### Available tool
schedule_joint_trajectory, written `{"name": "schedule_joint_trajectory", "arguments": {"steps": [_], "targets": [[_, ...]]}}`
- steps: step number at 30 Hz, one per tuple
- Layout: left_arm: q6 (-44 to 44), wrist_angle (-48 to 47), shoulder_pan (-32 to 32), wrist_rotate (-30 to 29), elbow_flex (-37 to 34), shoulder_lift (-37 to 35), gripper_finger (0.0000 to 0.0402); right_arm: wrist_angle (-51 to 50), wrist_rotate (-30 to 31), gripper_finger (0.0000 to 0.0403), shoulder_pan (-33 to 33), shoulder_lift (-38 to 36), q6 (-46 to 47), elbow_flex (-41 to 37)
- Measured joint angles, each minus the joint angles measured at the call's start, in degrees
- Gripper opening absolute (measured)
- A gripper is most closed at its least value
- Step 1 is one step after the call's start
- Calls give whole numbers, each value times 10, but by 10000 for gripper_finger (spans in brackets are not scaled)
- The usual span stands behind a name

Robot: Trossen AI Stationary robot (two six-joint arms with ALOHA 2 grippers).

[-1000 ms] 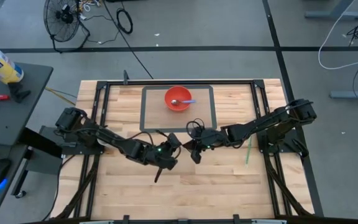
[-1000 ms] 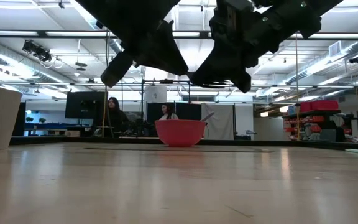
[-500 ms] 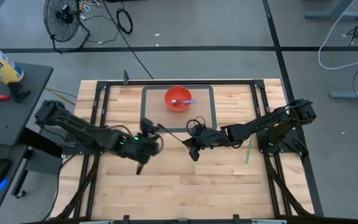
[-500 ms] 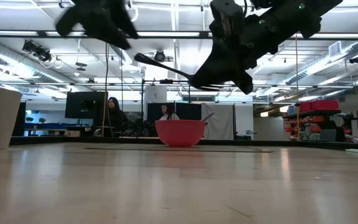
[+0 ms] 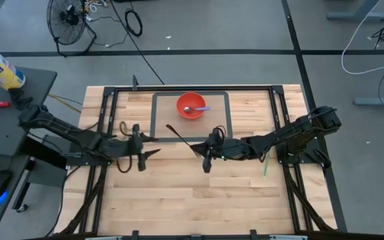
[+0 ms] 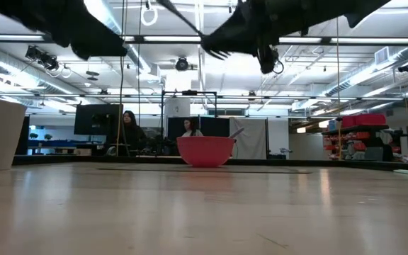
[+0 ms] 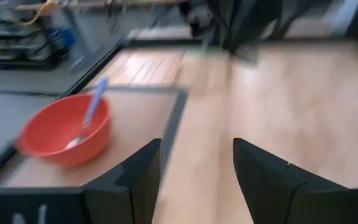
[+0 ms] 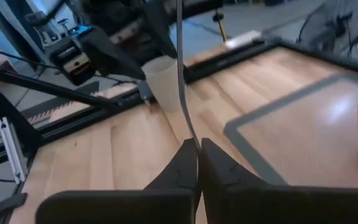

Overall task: Pick & Place Utensil
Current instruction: Put the black fork into the orange bowl

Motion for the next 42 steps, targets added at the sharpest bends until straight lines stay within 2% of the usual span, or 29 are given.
{"name": "schedule_joint_trajectory", "arguments": {"steps": [5,9,12,15,20,25,28,35,42], "targets": [[-77,195,55,116,-93,-51,230,15,7,2,9,1,-32,0],[-120,292,99,215,-114,-47,255,21,13,2,7,4,-45,0],[-116,310,117,219,-112,-24,262,55,17,2,3,5,-74,0],[-109,370,131,228,-105,17,263,90,10,2,0,5,-101,0],[-106,536,144,315,-105,88,263,86,11,2,-7,6,-115,0],[-143,627,167,290,-101,154,263,89,-3,2,-8,6,-135,0],[-153,635,182,286,-76,185,263,90,-20,2,-13,6,-125,0],[-108,633,190,333,-5,246,263,87,-17,4,-25,9,-67,0],[-106,633,190,311,0,253,237,89,-19,5,-25,9,-61,0]]}}
